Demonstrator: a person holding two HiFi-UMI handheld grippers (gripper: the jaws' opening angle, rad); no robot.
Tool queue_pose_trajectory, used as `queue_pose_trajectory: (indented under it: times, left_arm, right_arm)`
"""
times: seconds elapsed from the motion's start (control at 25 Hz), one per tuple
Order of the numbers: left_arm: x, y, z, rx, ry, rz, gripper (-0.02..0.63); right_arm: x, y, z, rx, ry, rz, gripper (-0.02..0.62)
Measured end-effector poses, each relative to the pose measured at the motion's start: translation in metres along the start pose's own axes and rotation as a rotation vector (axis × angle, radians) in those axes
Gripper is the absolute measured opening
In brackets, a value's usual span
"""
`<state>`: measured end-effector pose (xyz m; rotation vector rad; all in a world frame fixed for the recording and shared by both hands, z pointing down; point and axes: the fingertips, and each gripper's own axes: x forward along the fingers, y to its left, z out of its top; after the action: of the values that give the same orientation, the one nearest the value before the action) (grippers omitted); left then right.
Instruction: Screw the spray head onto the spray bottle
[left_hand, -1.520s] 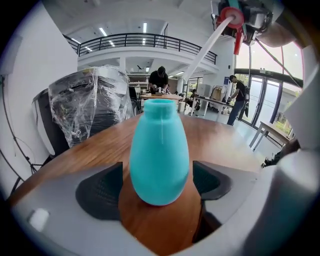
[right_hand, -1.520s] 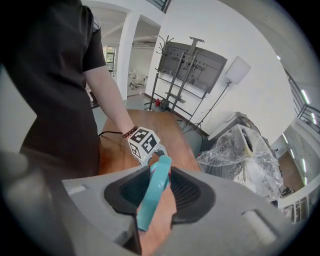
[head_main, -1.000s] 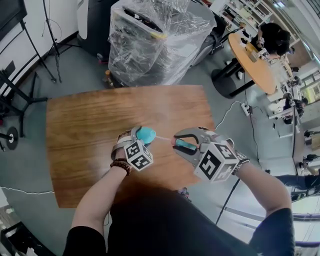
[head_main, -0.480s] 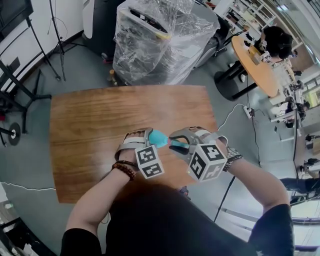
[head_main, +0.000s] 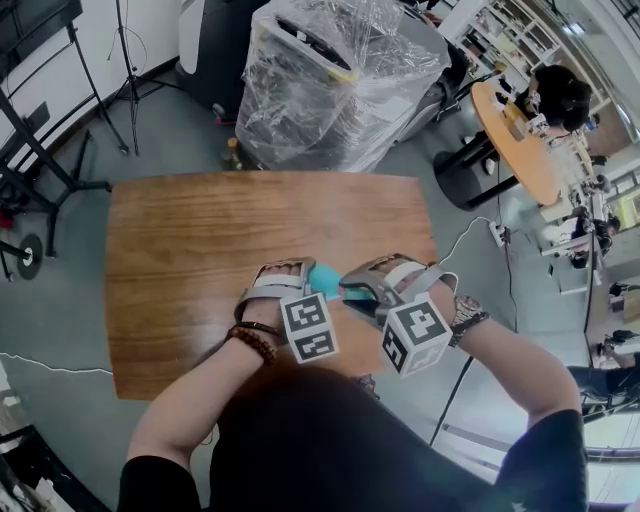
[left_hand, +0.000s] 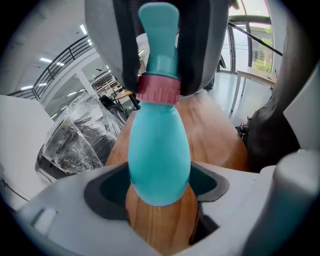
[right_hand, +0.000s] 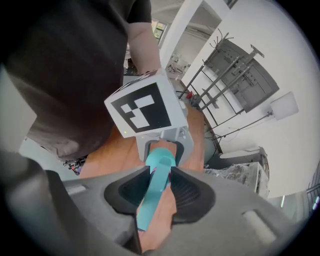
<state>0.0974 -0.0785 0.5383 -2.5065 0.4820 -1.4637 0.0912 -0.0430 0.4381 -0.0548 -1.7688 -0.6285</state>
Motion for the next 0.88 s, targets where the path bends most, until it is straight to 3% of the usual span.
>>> queue_pose_trajectory:
  times: [0.4, 0.52, 0.68, 0.88]
  left_arm:
    - [-0.007, -0.009, 0.000, 0.051, -0.006, -0.032, 0.391]
    - [-0.009, -0.012, 0.000, 0.061, -0.005, -0.048, 0.391]
    - [-0.013, -0.011, -0.002, 0.040, 0.008, -0.055, 0.391]
    - [-0.013, -0.008, -0.004, 0.012, 0.033, -0.031, 0.390]
  right_arm:
    - [-0.005, 0.017, 0.003, -0.319, 0.065, 0.020, 0.120]
    - [-0.004, 0.018, 0.005, -0.363, 0.061, 0.007, 0.120]
    - [-0.004, 0.014, 0.004, -0.271, 0.057, 0.026, 0.120]
    - [-0.001, 0.005, 0.006, 0.008, 0.041, 0.073, 0.120]
